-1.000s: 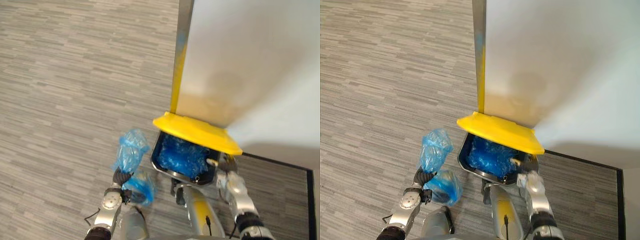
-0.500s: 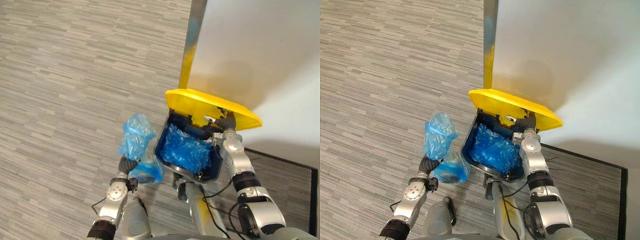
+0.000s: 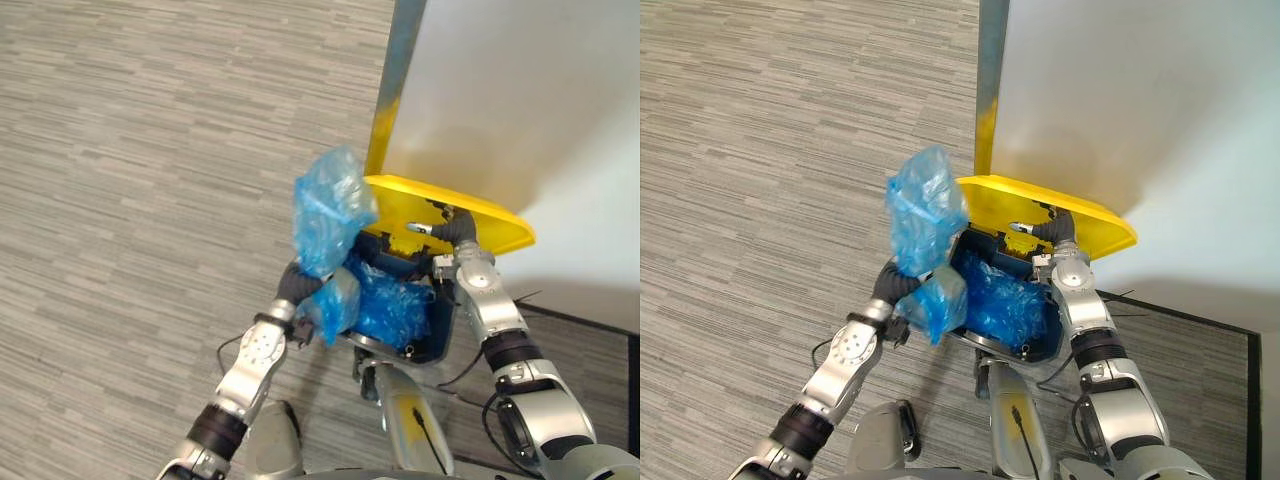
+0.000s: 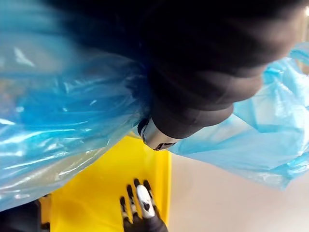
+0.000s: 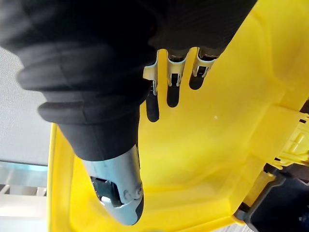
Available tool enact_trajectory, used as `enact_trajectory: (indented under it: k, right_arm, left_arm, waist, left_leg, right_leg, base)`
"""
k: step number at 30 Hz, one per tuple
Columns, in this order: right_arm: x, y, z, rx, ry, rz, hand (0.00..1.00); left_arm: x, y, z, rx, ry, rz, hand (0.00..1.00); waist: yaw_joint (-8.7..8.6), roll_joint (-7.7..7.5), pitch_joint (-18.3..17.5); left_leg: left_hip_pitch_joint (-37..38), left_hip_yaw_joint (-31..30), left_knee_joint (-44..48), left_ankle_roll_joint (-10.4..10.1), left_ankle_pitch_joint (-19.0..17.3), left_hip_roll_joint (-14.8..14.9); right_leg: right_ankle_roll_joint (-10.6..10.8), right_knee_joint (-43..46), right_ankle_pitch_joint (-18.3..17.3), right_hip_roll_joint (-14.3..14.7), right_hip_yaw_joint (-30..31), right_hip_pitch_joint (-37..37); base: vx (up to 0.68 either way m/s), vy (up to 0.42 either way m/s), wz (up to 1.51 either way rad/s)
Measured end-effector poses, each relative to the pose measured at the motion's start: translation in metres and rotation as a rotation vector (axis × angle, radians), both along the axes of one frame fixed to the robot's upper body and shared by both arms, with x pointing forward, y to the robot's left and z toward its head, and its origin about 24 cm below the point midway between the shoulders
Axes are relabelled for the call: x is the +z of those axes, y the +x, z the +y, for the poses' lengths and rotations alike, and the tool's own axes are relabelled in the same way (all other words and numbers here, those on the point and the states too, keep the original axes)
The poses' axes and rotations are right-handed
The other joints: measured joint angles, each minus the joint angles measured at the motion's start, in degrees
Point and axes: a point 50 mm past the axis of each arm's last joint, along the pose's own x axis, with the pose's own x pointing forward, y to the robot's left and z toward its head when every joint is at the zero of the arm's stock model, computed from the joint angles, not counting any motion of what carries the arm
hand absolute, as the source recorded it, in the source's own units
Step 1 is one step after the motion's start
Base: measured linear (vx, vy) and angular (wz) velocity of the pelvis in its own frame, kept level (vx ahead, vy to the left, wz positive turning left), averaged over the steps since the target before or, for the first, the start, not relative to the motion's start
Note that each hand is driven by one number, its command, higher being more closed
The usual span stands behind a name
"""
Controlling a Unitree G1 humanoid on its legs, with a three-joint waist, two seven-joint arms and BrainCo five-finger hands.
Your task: Gather rubbish on tea table into small bin, then transfer packed bag to large trash can.
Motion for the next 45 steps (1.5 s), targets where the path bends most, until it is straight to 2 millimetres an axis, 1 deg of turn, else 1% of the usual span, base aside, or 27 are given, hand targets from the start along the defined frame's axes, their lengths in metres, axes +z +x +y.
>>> enact_trajectory:
  k: [2, 5, 6, 7, 8, 9, 11, 12, 13, 14, 16, 19, 21, 23, 25, 27, 30, 31, 33, 35, 37, 39, 40, 41, 42, 44, 45]
  right_arm:
    - [0.007, 0.004, 0.002, 0.029, -0.054, -0.007, 0.00]
    - [0.024, 0.011, 0.008, 0.056, -0.109, -0.041, 0.00]
    - [0.039, 0.016, 0.011, 0.065, -0.118, -0.080, 0.00]
    - [0.045, 0.018, 0.012, 0.066, -0.127, -0.097, 0.00]
    - [0.059, 0.021, 0.011, 0.062, -0.161, -0.135, 0.00]
    - [0.067, 0.023, 0.009, 0.058, -0.179, -0.154, 0.00]
    - [0.092, 0.027, 0.008, 0.053, -0.243, -0.216, 0.00]
    - [0.096, 0.028, 0.008, 0.050, -0.255, -0.226, 0.00]
    - [0.100, 0.028, 0.009, 0.046, -0.265, -0.240, 0.00]
    - [0.105, 0.029, 0.010, 0.043, -0.264, -0.255, 0.00]
    - [0.111, 0.030, 0.012, 0.030, -0.256, -0.280, 0.00]
    - [0.112, 0.030, 0.016, 0.024, -0.241, -0.294, 0.00]
    - [0.115, 0.025, 0.029, 0.042, -0.203, -0.338, 0.00]
    - [0.112, 0.017, 0.037, 0.064, -0.174, -0.373, 0.00]
    - [0.107, 0.012, 0.040, 0.074, -0.160, -0.380, 0.00]
    - [0.097, 0.003, 0.043, 0.094, -0.142, -0.387, 0.00]
    - [0.081, -0.007, 0.047, 0.109, -0.139, -0.374, 0.00]
    - [0.077, -0.009, 0.047, 0.109, -0.141, -0.366, 0.00]
    - [0.061, -0.014, 0.045, 0.105, -0.138, -0.327, 0.00]
    - [0.053, -0.017, 0.043, 0.098, -0.156, -0.305, 0.00]
    - [0.039, -0.021, 0.035, 0.074, -0.164, -0.265, 0.00]
    - [0.025, -0.027, 0.028, 0.055, -0.164, -0.221, 0.00]
    - [0.015, -0.031, 0.025, 0.046, -0.170, -0.191, 0.00]
    - [0.003, -0.036, 0.024, 0.042, -0.178, -0.155, 0.00]
    - [-0.002, -0.038, 0.026, 0.043, -0.170, -0.138, 0.00]
    - [-0.030, -0.047, 0.027, 0.042, -0.147, -0.042, 0.00]
    - [-0.038, -0.049, 0.027, 0.042, -0.144, -0.012, 0.00]
  left_arm:
    - [-0.001, 0.003, -0.007, -0.024, 0.027, -0.002, 1.00]
    - [-0.013, 0.018, -0.014, -0.028, 0.145, 0.026, 1.00]
    - [-0.018, 0.027, -0.014, -0.008, 0.204, 0.043, 1.00]
    - [-0.019, 0.031, -0.014, 0.002, 0.232, 0.046, 1.00]
    - [-0.020, 0.040, -0.014, 0.013, 0.282, 0.052, 1.00]
    - [-0.019, 0.044, -0.015, 0.020, 0.304, 0.051, 1.00]
    - [-0.019, 0.056, -0.015, 0.052, 0.372, 0.061, 1.00]
    - [-0.021, 0.058, -0.015, 0.056, 0.388, 0.068, 1.00]
    - [-0.026, 0.061, -0.016, 0.070, 0.411, 0.088, 0.00]
    - [-0.028, 0.064, -0.018, 0.075, 0.434, 0.102, 0.00]
    - [-0.030, 0.069, -0.022, 0.082, 0.469, 0.121, 0.00]
    - [-0.023, 0.074, -0.032, 0.097, 0.500, 0.088, 0.00]
    - [-0.019, 0.076, -0.036, 0.112, 0.521, 0.065, 0.00]
    - [-0.018, 0.075, -0.039, 0.124, 0.529, 0.057, 0.00]
    - [-0.018, 0.075, -0.041, 0.123, 0.534, 0.053, 0.00]
    - [-0.019, 0.074, -0.041, 0.120, 0.562, 0.043, 0.00]
    - [-0.025, 0.073, -0.035, 0.133, 0.580, 0.065, 0.00]
    - [-0.028, 0.072, -0.033, 0.137, 0.582, 0.073, 0.00]
    - [-0.038, 0.068, -0.026, 0.144, 0.595, 0.108, 0.00]
    - [-0.045, 0.066, -0.021, 0.152, 0.604, 0.129, 0.00]
    - [-0.051, 0.062, -0.015, 0.163, 0.604, 0.148, 0.00]
    - [-0.055, 0.057, -0.008, 0.180, 0.589, 0.158, 0.00]
    - [-0.058, 0.054, -0.003, 0.188, 0.579, 0.167, 0.00]
    - [-0.064, 0.050, 0.007, 0.206, 0.582, 0.183, 0.00]
    - [-0.067, 0.048, 0.014, 0.221, 0.578, 0.196, 0.00]
    - [-0.081, 0.037, 0.036, 0.265, 0.575, 0.250, 0.00]
    - [-0.086, 0.033, 0.042, 0.274, 0.575, 0.268, 0.00]
  waist:
    - [-0.20, 0.10, 0.07]
    - [-1.71, 0.37, 1.78]
    - [-2.70, 0.35, 3.33]
    - [-2.77, 0.35, 3.88]
    - [-3.04, 0.32, 5.17]
    - [-3.24, 0.39, 5.89]
    - [-4.21, 0.24, 7.47]
    - [-4.38, 0.27, 7.60]
    - [-4.60, 0.27, 7.62]
    - [-4.72, 0.25, 7.72]
    - [-4.99, 0.27, 7.73]
    - [-5.08, 0.25, 7.76]
    - [-5.36, 0.11, 7.84]
    - [-5.49, 0.08, 7.86]
    - [-5.52, 0.08, 7.86]
    - [-5.32, 0.07, 7.86]
    - [-5.29, 0.06, 7.86]
    - [-5.28, 0.05, 7.87]
    - [-5.28, -0.01, 7.85]
    - [-5.27, -0.03, 7.83]
    - [-4.96, -0.11, 7.79]
    - [-4.39, -0.51, 7.56]
    - [-4.32, -0.91, 7.36]
    - [-4.20, -1.85, 6.20]
    - [-4.19, -2.57, 5.56]
    - [-4.05, -4.76, 4.18]
    - [-3.86, -5.19, 3.92]
  left_leg:
    - [-0.25, 1.05, 0.41, 0.21, -0.13, -0.25]
    - [-0.73, 1.28, 1.65, 1.20, -0.73, -0.76]
    - [-1.63, 1.63, 2.87, 1.69, -1.22, -0.76]
    - [-2.23, 1.78, 3.56, 2.00, -1.64, -0.72]
    - [-3.40, 2.18, 4.87, 2.04, -2.12, -0.61]
    - [-4.19, 2.19, 5.57, 2.15, -2.32, -0.54]
    - [-6.59, 2.37, 7.84, 2.96, -2.86, -0.12]
    - [-7.22, 2.53, 8.38, 2.98, -2.96, 0.01]
    - [-8.36, 2.92, 9.32, 3.04, -3.29, 0.19]
    - [-9.38, 3.35, 10.08, 3.35, -3.62, 0.25]
    - [-11.31, 3.76, 11.47, 3.57, -4.07, 0.60]
    - [-13.10, 4.91, 13.70, 3.57, -5.25, 2.27]
    - [-13.11, 7.09, 14.10, 3.32, -5.52, 3.40]
    - [-13.06, 8.29, 14.09, 2.98, -5.76, 4.40]
    - [-12.83, 9.07, 13.97, 2.96, -5.75, 5.11]
    - [-11.97, 9.59, 13.65, 2.79, -5.83, 5.28]
    - [-10.86, 10.17, 12.78, 2.59, -5.92, 5.15]
    - [-10.67, 10.19, 12.62, 2.52, -5.96, 5.15]
    - [-9.66, 10.31, 11.53, 2.25, -5.87, 4.80]
    - [-9.04, 10.38, 10.79, 1.96, -5.56, 4.49]
    - [-7.78, 10.18, 9.47, 1.16, -4.99, 3.98]
    - [-6.53, 8.23, 8.20, 0.21, -4.45, 2.74]
    - [-5.90, 5.09, 7.26, 0.16, -4.42, 1.30]
    - [-5.94, 1.71, 6.40, 0.16, -4.41, -0.16]
    - [-5.96, 0.24, 6.10, 0.17, -4.41, -0.85]
    - [-5.51, -6.16, 5.89, 0.11, -4.38, -2.47]
    - [-5.17, -6.93, 5.88, 0.08, -4.34, -2.83]
  right_leg:
    - [0.00, 0.73, 0.00, -0.06, 0.99, -1.07]
    - [0.04, 1.57, -0.01, -0.55, 1.56, -1.72]
    - [0.36, 1.62, 0.08, -0.67, 1.93, -2.33]
    - [0.66, 1.60, 0.23, -0.67, 2.08, -2.82]
    - [1.13, 1.48, 0.83, -0.64, 2.42, -3.72]
    - [1.36, 1.32, 1.17, -0.61, 2.56, -4.15]
    - [2.33, 0.96, 2.20, -0.62, 2.76, -5.97]
    - [2.49, 1.01, 2.37, -0.58, 2.84, -6.53]
    - [2.03, 1.14, 2.83, -0.42, 3.26, -7.58]
    - [1.71, 1.24, 3.18, -0.38, 3.66, -8.73]
    - [2.04, 1.34, 3.68, -0.19, 4.09, -10.38]
    - [2.17, 1.79, 3.93, 0.56, 4.43, -12.08]
    - [2.18, 2.14, 3.91, 1.03, 5.24, -13.10]
    - [2.10, 2.40, 3.71, 1.34, 5.22, -13.64]
    - [1.83, 2.88, 3.35, 1.36, 5.00, -13.85]
    - [1.18, 4.41, 2.60, 1.32, 5.05, -14.02]
    - [0.91, 5.31, 1.81, 1.30, 5.32, -14.06]
    - [1.19, 5.54, 1.50, 1.31, 5.31, -14.07]
    - [0.59, 6.58, 0.52, 1.24, 5.38, -14.03]
    - [0.54, 6.99, 0.08, 1.22, 5.45, -13.99]
    - [1.09, 7.29, -0.59, 1.18, 5.45, -13.26]
    - [0.82, 7.23, -0.90, 1.07, 5.35, -12.02]
    - [0.89, 6.82, -0.97, 0.97, 5.07, -10.86]
    - [0.88, 6.34, -0.96, 0.90, 4.85, -10.42]
    - [0.87, 6.16, -0.95, 0.82, 4.72, -10.23]
    - [0.61, 4.49, -0.74, 0.67, 2.97, -7.46]
    - [0.45, 4.01, -0.60, 0.62, 2.56, -6.64]
  base:
    - [-0.01, 0.039, -0.21]
    - [-0.03, 0.037, -0.08]
    - [-0.06, 0.029, -0.09]
    - [-0.09, 0.038, -0.19]
    - [-0.08, 0.031, -0.17]
    - [-0.11, 0.039, -0.17]
    - [-0.10, 0.043, -0.07]
    - [-0.07, 0.042, -0.12]
    - [-0.05, 0.037, -0.19]
    - [-0.04, 0.029, -0.20]
    - [-0.03, 0.022, -0.18]
    - [-0.02, 0.010, -0.19]
    - [0.02, 0.000, -0.21]
    - [0.05, -0.006, -0.10]
    - [0.07, -0.017, 0.01]
    - [0.08, -0.010, 0.00]
    - [0.08, 0.017, -0.04]
    - [0.07, 0.018, 0.00]
    - [0.07, 0.011, 0.01]
    - [0.09, 0.011, 0.00]
    - [0.10, 0.024, 0.01]
    - [0.07, 0.043, 0.07]
    - [0.04, 0.062, 0.13]
    - [0.04, 0.060, 0.15]
    - [0.03, 0.051, 0.21]
    - [0.02, 0.049, 0.35]
    - [-0.01, 0.049, 0.41]
